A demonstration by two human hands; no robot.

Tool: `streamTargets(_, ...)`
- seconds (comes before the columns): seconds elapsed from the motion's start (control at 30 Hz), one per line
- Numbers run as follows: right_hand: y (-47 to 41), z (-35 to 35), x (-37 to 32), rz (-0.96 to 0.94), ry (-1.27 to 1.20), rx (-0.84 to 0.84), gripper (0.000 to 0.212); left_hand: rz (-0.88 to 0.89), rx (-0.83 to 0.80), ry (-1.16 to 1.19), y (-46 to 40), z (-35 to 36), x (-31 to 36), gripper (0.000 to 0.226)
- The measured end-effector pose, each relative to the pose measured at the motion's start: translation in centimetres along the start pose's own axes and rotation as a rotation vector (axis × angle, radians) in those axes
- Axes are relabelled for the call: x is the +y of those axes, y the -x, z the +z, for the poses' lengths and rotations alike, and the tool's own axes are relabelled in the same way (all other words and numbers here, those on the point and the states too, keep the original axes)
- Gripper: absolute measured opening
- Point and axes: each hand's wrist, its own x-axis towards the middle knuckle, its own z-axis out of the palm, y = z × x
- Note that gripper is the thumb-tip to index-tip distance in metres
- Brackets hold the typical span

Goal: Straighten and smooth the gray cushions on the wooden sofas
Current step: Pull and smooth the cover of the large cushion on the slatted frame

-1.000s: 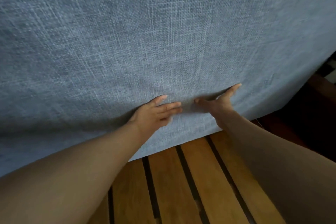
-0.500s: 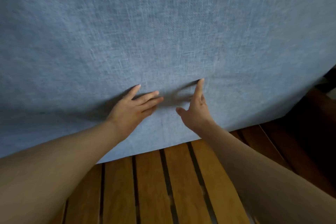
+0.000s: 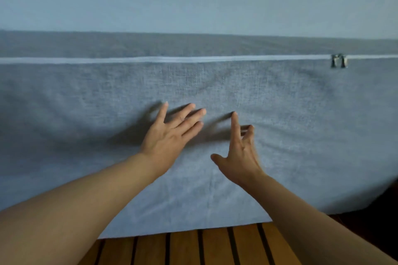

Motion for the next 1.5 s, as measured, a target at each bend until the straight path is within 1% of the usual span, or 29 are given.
streamTargets(0.1, -0.6, -1.4, -4.2, -0.027, 0.067, 0.123, 0.115, -0.130, 0.092, 0.049, 0.5, -2.0, -4.2, 0.094)
streamTargets(0.17, -1.3, -3.0, -6.4, -0.121, 0.208, 0.251, 0.115, -0.237, 0.130, 0.104, 0.5, -2.7, -6.7, 0.096)
streamTargets(0.23, -2.6, -5.3, -8.5, -0.238, 0.386, 0.317, 0.118, -0.321, 0.128, 0.169, 0.2, -3.4, -9.3, 0.101)
streamTargets(0.27, -3.6, -6.5, -9.6, -0.277, 0.459, 0.312, 0.120, -0.356, 0.118, 0.213, -0.1, -3.6, -10.5, 0.105)
streamTargets(0.33, -5.5, -8.2, -11.1, -0.308, 0.548, 0.252, 0.124, -0.399, 0.104, 0.322, -0.9, -3.6, -12.2, 0.115)
streamTargets(0.37, -6.4, -8.7, -11.6, -0.316, 0.570, 0.217, 0.126, -0.401, 0.113, 0.367, -1.3, -3.4, -12.8, 0.119)
streamTargets(0.43, -8.0, -8.8, -12.0, -0.323, 0.598, 0.161, 0.129, -0.380, 0.156, 0.432, -1.8, -2.9, -13.6, 0.120)
streamTargets(0.5, -9.1, -8.5, -11.9, -0.329, 0.610, 0.154, 0.127, -0.348, 0.200, 0.459, -2.0, -2.3, -14.3, 0.117)
streamTargets(0.57, -9.7, -8.5, -11.5, -0.338, 0.597, 0.196, 0.125, -0.318, 0.204, 0.459, -2.5, -2.0, -15.0, 0.117)
streamTargets(0.67, -9.8, -8.6, -11.5, -0.334, 0.579, 0.205, 0.124, -0.327, 0.178, 0.441, -3.2, -2.2, -15.2, 0.115)
streamTargets(0.77, -9.1, -8.5, -11.4, -0.330, 0.557, 0.216, 0.123, -0.348, 0.189, 0.418, -2.9, -2.4, -14.8, 0.110)
streamTargets(0.9, -7.4, -8.2, -11.2, -0.309, 0.548, 0.235, 0.120, -0.336, 0.225, 0.413, -1.7, -2.7, -14.1, 0.103)
streamTargets(1.2, -3.0, -7.8, -11.0, -0.283, 0.541, 0.264, 0.117, -0.337, 0.270, 0.408, 1.8, -4.0, -12.2, 0.096)
streamTargets(1.5, 4.3, -7.2, -10.2, -0.313, 0.541, 0.348, 0.115, -0.402, 0.270, 0.451, 7.8, -6.9, -8.3, 0.094)
